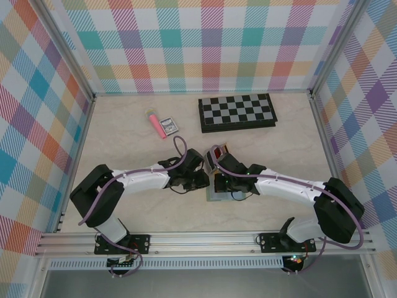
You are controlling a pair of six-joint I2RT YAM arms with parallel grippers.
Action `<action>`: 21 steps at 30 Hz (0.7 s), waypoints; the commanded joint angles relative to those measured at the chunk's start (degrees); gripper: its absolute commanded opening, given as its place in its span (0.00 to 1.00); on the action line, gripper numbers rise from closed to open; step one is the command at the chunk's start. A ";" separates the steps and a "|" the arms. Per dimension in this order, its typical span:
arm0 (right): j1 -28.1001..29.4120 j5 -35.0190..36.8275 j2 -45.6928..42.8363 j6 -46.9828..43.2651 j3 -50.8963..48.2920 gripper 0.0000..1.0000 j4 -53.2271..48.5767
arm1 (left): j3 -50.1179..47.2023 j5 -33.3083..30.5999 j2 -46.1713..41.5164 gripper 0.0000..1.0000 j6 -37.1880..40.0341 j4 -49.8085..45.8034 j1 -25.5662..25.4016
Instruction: Put the credit cards into the card holder
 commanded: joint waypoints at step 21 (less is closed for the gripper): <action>2.98 4.90 2.96 4.23 -0.74 0.06 0.48 | -4.05 1.32 7.70 0.00 -5.54 6.27 1.30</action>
